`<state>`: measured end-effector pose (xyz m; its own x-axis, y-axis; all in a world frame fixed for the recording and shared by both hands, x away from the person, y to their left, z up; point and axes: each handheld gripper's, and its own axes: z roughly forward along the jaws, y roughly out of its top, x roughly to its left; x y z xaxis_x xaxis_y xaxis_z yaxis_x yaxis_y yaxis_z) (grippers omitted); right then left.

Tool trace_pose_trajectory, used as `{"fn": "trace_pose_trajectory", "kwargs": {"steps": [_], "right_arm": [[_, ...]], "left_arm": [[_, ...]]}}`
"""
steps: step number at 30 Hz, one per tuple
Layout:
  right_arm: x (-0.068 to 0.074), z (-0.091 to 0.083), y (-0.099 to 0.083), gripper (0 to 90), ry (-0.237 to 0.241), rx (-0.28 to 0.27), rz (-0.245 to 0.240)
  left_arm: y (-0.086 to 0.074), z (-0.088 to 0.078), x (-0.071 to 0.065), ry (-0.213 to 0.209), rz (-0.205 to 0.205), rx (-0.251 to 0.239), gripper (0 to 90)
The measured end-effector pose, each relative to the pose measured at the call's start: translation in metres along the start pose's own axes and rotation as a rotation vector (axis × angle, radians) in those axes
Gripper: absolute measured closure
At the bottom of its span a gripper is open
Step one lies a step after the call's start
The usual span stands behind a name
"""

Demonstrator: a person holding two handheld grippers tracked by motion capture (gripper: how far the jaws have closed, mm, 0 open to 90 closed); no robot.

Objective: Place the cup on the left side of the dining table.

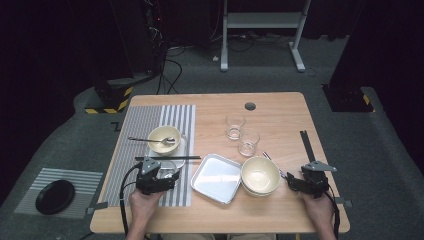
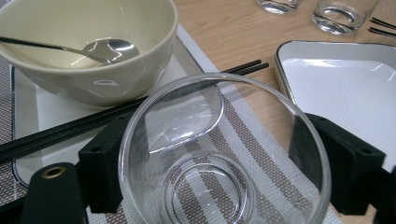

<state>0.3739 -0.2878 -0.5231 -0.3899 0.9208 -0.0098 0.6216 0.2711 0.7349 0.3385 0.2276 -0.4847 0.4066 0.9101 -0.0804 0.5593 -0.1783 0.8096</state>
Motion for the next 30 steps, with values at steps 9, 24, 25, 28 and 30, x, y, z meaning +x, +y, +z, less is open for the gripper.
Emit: {"fn": "trace_pose_trajectory", "kwargs": {"steps": [9, 24, 25, 28, 30], "right_arm": [[0.0, 0.0, 0.0, 36.0, 0.0, 0.0, 0.0], [0.0, 0.0, 0.0, 35.9, 0.0, 0.0, 0.001], [0.0, 0.0, 0.0, 35.9, 0.0, 0.0, 0.001], [0.0, 0.0, 0.0, 35.9, 0.0, 0.0, 0.001], [0.0001, 0.0, 0.0, 35.9, 0.001, 0.001, 0.004]], "left_arm": [[0.0006, 0.0006, 0.0008, -0.008, 0.006, 0.0, 17.8], [-0.0006, 0.002, 0.0012, -0.005, 0.01, 0.024, 17.1], [-0.0006, 0.002, 0.0012, -0.005, 0.01, 0.024, 17.0], [-0.0004, 0.0015, -0.0003, -0.003, -0.015, 0.015, 17.1], [-0.0002, -0.0001, 0.0, 0.001, -0.008, 0.013, 17.3]]}}
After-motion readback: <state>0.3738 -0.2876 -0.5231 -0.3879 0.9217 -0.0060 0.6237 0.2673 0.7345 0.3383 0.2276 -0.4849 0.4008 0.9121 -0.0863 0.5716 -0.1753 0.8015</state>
